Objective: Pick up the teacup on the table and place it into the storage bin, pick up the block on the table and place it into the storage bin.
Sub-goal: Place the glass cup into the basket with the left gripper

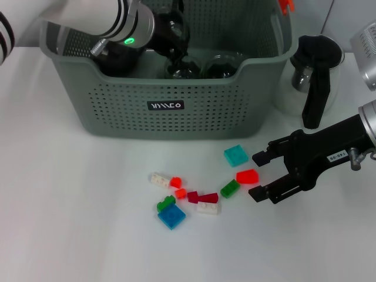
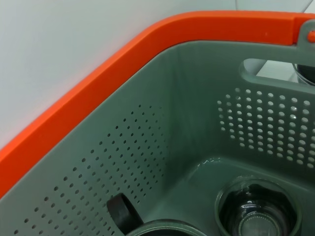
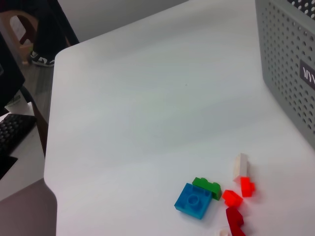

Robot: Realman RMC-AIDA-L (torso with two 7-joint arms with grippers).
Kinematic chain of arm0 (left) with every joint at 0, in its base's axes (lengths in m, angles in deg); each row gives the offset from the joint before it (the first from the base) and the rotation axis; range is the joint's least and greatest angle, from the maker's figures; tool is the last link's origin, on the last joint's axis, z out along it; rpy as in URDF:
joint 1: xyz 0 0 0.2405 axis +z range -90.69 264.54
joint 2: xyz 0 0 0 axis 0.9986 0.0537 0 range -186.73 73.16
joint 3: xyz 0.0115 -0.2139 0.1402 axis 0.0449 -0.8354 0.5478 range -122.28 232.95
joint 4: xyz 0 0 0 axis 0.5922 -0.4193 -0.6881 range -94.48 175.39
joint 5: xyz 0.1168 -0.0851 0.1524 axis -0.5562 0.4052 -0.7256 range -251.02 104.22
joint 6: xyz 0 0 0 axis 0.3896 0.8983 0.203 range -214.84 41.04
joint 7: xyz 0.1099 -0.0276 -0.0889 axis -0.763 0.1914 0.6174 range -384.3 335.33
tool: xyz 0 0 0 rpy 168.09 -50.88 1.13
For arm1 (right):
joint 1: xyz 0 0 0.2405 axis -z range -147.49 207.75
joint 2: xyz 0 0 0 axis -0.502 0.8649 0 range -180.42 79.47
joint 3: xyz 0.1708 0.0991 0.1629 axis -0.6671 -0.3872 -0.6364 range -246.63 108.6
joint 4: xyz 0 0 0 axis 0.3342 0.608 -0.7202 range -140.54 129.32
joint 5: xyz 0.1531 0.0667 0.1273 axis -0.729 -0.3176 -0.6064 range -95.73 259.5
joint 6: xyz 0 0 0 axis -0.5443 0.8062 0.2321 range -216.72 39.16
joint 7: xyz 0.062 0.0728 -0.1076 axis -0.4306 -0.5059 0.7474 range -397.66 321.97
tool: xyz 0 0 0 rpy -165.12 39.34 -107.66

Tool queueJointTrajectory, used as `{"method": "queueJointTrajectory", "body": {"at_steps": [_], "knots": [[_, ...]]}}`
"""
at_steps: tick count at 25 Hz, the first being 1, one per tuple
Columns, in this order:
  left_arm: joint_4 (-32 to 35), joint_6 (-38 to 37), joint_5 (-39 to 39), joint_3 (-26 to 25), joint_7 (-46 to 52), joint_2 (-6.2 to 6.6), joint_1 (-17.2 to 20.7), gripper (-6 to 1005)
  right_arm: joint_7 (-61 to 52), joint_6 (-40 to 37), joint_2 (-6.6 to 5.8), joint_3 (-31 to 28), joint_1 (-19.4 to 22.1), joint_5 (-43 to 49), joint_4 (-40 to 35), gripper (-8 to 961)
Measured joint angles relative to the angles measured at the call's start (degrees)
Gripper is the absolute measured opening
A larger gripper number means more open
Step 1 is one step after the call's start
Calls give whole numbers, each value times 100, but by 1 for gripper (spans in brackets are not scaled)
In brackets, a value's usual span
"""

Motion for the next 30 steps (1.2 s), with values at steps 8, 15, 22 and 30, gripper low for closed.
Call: {"method": "queueJointTrajectory", "body": {"at_steps": [8,15,22,30], "knots": [[30,50,0,-1,8,-29,28,64,-33,-4,0,0,2,0,0,891],[102,27,0,-2,1,-40,77,377,-40,-7,0,0,2,0,-16,890],[929,-476,0,-53,82,-78,383,652,-13,28,-14,-46,2,0,-4,891],[3673,-2284,404,-96,437,-252,1385,752,-21,34,-60,-69,7,0,-37,891]]}}
